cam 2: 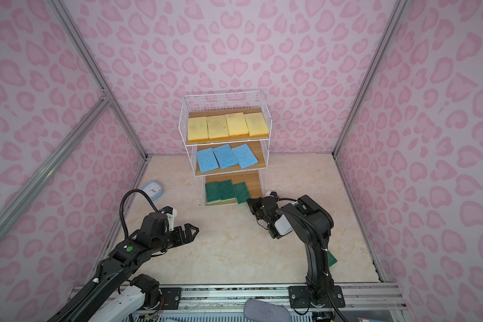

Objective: Arrange cleaning sponges on a shelf
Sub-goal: Pick up the cleaning sponge from the shelf.

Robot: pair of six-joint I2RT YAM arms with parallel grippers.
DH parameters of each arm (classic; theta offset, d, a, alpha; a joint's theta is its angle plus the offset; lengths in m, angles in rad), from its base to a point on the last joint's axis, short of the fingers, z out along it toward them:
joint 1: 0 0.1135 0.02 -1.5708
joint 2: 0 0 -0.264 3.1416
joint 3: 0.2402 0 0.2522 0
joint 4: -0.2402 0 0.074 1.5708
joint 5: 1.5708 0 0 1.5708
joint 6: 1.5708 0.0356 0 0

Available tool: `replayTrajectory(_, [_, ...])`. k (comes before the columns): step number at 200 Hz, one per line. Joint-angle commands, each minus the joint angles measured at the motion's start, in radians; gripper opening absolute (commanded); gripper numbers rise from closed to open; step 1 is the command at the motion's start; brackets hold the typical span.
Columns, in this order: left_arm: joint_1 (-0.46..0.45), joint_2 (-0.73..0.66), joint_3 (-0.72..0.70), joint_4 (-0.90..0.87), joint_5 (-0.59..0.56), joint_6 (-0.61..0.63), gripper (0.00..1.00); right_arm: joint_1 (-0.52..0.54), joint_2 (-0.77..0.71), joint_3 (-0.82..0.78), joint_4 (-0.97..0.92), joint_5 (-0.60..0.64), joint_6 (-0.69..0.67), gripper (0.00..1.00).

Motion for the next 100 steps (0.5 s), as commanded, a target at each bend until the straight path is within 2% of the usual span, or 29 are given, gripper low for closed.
replayTrajectory(1, [0.001,0.000,0.005,0.028,0.003,0.004,0.99,-0.009,-0.010,-0.013,-0.004,0.020,-0.011,0.07])
replayTrajectory(55, [0.001,0.004,0.006,0.029,0.003,0.003,0.99,-0.035,-0.071,-0.050,-0.033,0.032,-0.030,0.04])
replayTrajectory(100, [0.001,0.003,0.008,0.029,0.003,0.001,0.99,-0.030,-0.064,0.031,-0.098,0.031,-0.051,0.04])
